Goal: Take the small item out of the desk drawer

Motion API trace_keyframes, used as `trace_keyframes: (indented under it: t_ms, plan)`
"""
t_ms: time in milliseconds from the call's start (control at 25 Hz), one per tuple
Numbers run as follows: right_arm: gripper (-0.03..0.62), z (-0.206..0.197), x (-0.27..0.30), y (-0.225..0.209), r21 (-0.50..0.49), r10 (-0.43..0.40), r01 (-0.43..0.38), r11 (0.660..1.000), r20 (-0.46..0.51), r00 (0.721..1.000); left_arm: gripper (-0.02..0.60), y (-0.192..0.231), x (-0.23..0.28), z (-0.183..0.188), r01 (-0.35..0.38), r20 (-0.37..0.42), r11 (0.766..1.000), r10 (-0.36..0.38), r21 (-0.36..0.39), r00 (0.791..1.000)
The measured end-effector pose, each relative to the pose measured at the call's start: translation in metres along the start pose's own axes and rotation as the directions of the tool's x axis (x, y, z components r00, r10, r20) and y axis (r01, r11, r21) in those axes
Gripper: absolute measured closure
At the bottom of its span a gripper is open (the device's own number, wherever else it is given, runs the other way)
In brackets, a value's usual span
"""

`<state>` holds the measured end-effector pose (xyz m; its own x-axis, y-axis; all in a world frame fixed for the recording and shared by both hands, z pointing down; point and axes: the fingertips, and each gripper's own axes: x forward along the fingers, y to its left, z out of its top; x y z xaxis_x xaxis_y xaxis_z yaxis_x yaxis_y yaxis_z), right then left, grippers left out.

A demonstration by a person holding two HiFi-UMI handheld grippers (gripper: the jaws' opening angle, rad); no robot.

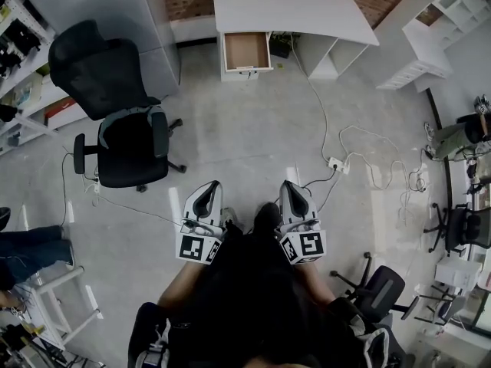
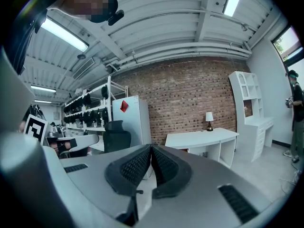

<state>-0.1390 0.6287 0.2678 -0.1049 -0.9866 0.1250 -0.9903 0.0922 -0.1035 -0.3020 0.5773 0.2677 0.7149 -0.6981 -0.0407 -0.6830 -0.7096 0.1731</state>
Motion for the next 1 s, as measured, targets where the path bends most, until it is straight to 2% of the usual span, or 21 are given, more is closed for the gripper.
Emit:
trace_keyframes:
  t_ms: [200,440,800,1000]
  plan:
    - [0.566,0.003,0.024,-0.003,-0.001,0.024,-0.024,1.000,-0.006,1.000,0.569,0.014,0.017,0.003,-0.011,0.009,1.000,0.011,-0.006,1.000]
    - [0.566,0.002,0.092,-0.032,0.002,0.069,-0.069,0.998,-0.007,0.998,0.569,0.035,0.073,-0.004,-0.032,-0.003,0.999,0.032,0.001,0.999]
    - [0.566,0.020,0.220,-0.131,-0.016,0.160,-0.160,0.987,-0.032,0.987,0.569,0.071,0.215,0.000,-0.123,-0.030,0.991,0.125,0.043,0.992]
    - [0.566,0.027,0.288,-0.186,-0.063,0.233,-0.238,0.969,-0.070,0.970,0.569,0.083,0.286,0.012,-0.177,-0.011,0.983,0.177,0.044,0.984]
